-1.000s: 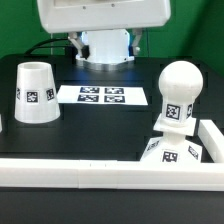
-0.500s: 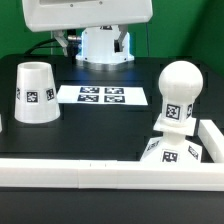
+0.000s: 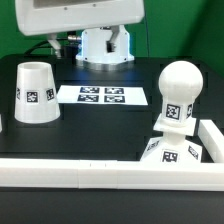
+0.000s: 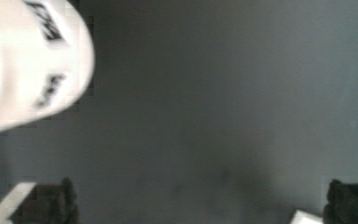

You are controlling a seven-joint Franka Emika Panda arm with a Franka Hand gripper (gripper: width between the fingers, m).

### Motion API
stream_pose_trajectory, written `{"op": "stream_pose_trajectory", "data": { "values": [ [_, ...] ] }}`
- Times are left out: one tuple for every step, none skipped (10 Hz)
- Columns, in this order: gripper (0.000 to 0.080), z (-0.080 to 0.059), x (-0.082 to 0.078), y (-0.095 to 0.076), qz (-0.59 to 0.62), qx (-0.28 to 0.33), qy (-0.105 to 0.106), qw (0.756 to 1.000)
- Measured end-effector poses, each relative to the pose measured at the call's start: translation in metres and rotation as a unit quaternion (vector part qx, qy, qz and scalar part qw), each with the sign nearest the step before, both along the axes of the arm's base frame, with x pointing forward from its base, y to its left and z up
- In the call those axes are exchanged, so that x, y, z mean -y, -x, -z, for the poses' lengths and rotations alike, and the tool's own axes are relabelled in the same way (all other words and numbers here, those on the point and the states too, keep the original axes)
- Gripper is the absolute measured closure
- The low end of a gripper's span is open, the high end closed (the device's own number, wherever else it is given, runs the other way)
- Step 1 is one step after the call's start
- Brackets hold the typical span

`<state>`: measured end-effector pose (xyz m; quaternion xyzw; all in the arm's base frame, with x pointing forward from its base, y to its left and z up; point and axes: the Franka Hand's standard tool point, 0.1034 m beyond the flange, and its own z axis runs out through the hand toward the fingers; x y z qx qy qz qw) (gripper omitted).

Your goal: Assemble lamp

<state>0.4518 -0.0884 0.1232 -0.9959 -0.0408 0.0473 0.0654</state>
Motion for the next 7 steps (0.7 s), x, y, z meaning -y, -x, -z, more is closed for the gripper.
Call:
{"op": "stream_pose_trajectory", "data": {
  "values": [
    [0.0100, 0.002, 0.013, 0.007, -0.002, -0.001, -0.001, 1.000],
    [0.0100, 0.003, 0.022, 0.011, 0.000, -0.002, -0.001, 1.000],
    [0.0100, 0.005, 0.028, 0.013, -0.003, 0.000, 0.000, 1.000],
    [0.0100, 0.010, 0.033, 0.015, -0.006, 0.001, 0.002, 1.000],
    [0.0100, 0.014, 0.035, 0.016, -0.008, -0.001, 0.001, 1.000],
    [0.0100, 0.019, 0.036, 0.016, -0.009, -0.005, 0.002, 1.000],
    [0.0100, 0.023, 0.036, 0.017, -0.009, -0.007, 0.003, 1.000]
  ]
}}
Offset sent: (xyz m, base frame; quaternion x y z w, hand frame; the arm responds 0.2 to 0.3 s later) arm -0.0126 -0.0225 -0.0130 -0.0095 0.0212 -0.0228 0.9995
